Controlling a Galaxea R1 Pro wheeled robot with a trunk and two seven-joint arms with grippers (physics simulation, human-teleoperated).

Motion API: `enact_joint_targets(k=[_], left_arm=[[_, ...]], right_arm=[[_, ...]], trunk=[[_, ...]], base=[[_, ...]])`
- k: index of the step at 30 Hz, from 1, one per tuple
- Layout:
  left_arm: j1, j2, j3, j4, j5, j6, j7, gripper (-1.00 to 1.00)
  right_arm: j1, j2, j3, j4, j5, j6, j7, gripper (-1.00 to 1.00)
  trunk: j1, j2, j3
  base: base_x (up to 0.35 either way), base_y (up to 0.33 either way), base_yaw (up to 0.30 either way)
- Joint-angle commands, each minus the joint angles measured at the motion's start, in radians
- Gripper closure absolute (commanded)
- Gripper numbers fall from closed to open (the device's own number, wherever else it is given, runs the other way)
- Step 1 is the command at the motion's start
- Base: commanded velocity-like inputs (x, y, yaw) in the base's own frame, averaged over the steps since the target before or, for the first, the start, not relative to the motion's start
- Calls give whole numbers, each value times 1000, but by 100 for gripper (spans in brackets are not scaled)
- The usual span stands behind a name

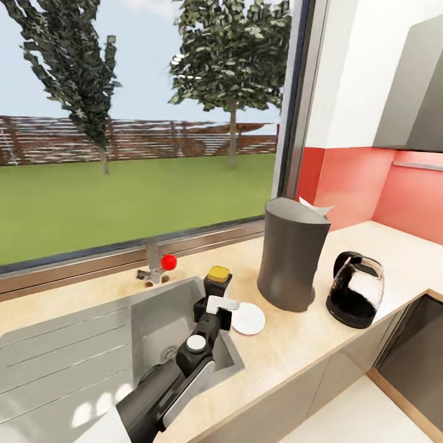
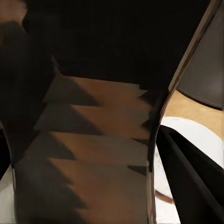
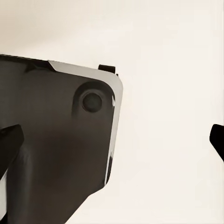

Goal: Set up a coffee station on the kitchen countertop: keep the coffee maker on the countertop, move the bottle of coffee from the kitchen shelf to the counter next to the coffee maker, place a paper coffee filter on top of the coffee maker, put the saucer next to the coffee maker with the coffee cup on the saucer, and place the electric kettle next to the coffee maker.

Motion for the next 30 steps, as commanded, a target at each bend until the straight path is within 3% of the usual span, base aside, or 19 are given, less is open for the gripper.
enact_joint_targets(k=[1, 15, 18, 27, 30], left_arm=[[-2, 0, -2, -1, 4, 3, 7, 100], [-1, 4, -2, -1, 4, -23, 7, 100], [1, 6, -2, 10, 3, -72, 8, 100], [-4, 10, 8, 64, 7, -80, 5, 100], [-16, 11, 11, 91, 9, -70, -60, 100]], right_arm=[[-1, 0, -7, 1, 9, -3, 4, -100], [-1, 0, -7, 1, 9, -4, 4, -100], [-1, 0, -7, 1, 9, -4, 4, -100], [-1, -1, -6, 0, 9, -4, 4, -100], [-1, -2, -6, 0, 9, -4, 4, -100]], trunk=[[1, -2, -2], [1, -2, -2], [1, -2, -2], [1, -2, -2], [1, -2, -2]], base=[[225, -224, 4], [248, -214, 1], [253, -62, 0], [26, -4, 0], [0, 0, 0]])
